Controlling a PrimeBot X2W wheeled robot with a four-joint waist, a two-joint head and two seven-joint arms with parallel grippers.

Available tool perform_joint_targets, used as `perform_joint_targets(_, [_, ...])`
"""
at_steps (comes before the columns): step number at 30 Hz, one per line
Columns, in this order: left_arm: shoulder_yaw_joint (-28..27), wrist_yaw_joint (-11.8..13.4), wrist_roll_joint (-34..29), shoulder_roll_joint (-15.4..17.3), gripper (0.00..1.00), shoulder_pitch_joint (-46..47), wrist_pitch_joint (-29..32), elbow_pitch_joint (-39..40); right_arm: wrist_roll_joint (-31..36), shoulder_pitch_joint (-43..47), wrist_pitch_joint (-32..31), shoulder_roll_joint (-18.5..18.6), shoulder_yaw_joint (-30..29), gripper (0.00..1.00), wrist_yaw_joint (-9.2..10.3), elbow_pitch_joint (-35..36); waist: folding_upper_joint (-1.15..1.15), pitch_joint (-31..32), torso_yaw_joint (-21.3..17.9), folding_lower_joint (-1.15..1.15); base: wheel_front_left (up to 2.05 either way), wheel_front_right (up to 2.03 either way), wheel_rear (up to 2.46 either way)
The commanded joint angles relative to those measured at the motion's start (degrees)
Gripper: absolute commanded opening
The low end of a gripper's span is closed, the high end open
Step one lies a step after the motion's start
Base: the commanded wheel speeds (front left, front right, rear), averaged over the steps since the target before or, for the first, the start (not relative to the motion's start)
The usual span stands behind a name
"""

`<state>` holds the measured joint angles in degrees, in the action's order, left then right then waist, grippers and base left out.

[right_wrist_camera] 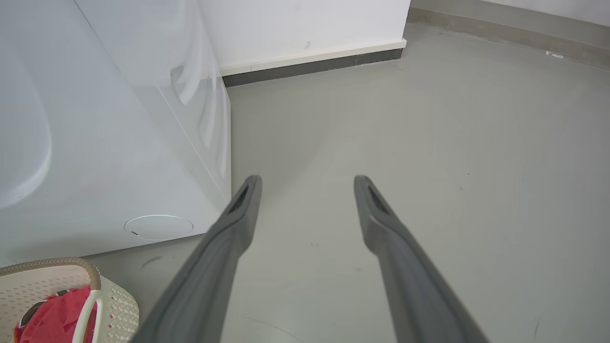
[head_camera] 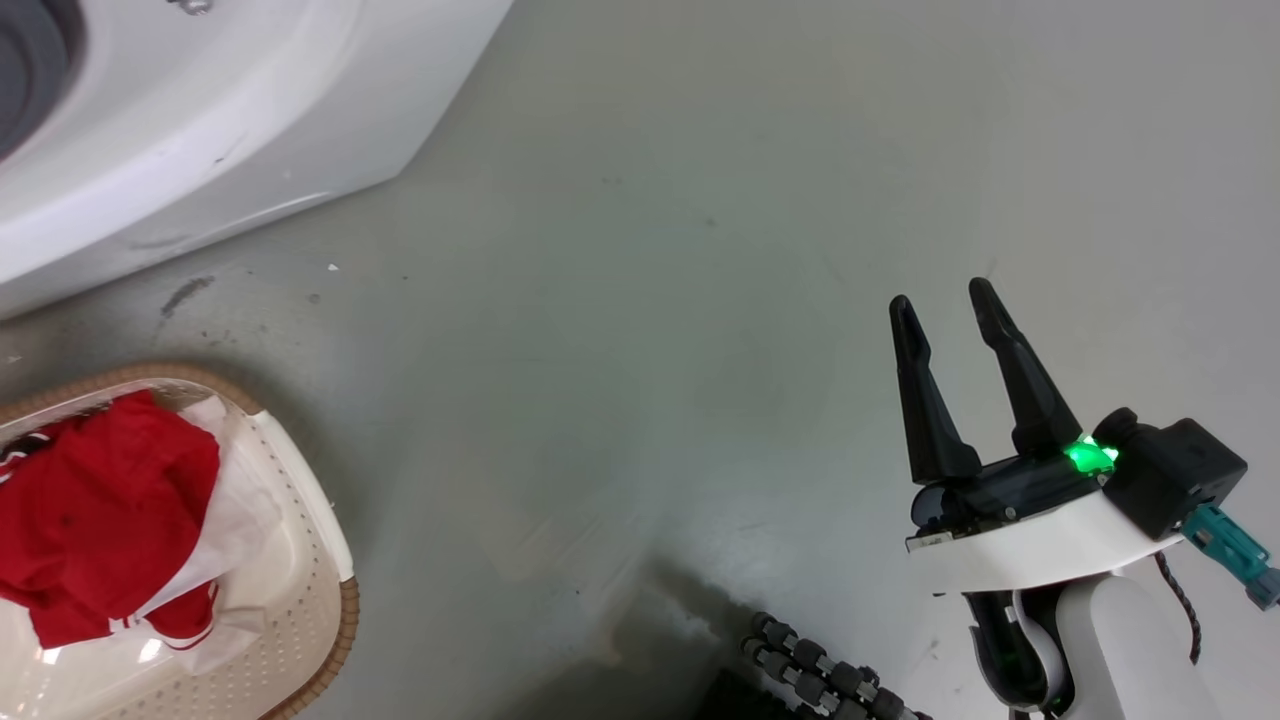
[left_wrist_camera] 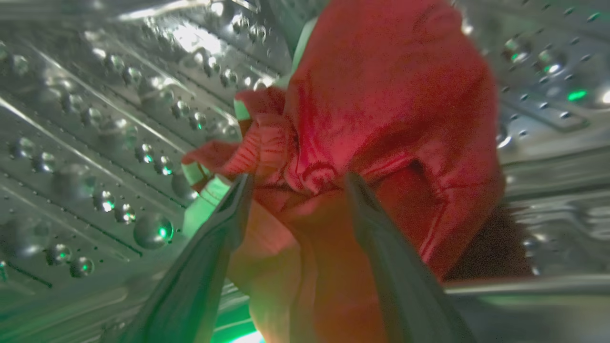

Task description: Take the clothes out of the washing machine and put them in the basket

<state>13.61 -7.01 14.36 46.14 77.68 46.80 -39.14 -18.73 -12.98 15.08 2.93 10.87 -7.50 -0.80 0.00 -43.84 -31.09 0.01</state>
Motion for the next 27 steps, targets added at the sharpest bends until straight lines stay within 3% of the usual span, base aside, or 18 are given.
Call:
perform_joint_targets(1, [-0.12, 0.42, 0.34, 0.76, 1.0, -1.24, 1.9, 0.77, -0.33, -0.54, 0.09, -0.08, 0.31, 1.0, 0.02, 0.16, 0.0, -0.74, -0.59, -0.01, 0.0, 0.0, 0.0])
perform_joint_targets(10, [-0.05, 2.99, 1.35, 2.01, 1.0, -4.13, 13.16, 5.42, -0.72, -0.45, 0.1, -0.08, 0.2, 1.0, 0.02, 0.44, 0.0, -1.97, -0.63, -0.01, 0.0, 0.0, 0.0])
perform_joint_targets(12, [-0.11, 3.66, 1.41, 2.31, 0.0, -4.62, 14.04, 7.42, -0.9, -0.44, 0.1, -0.08, 0.22, 1.0, 0.02, 0.56, 0.0, -2.23, -0.66, -0.01, 0.0, 0.0, 0.0])
perform_joint_targets(19, [-0.72, 6.47, 0.09, 3.8, 0.0, -4.14, 11.78, 12.17, -1.12, -1.16, 0.1, -0.08, 0.41, 1.0, 0.02, 0.34, 0.0, -2.47, -1.09, -0.01, 0.0, 0.0, 0.0])
perform_joint_targets(27, [-1.29, 7.2, -1.28, 4.1, 0.0, -2.11, -1.6, 8.0, -0.73, -1.92, 0.1, -0.08, 0.56, 1.0, 0.02, 0.17, 0.0, -0.82, -1.26, -0.01, 0.0, 0.0, 0.0])
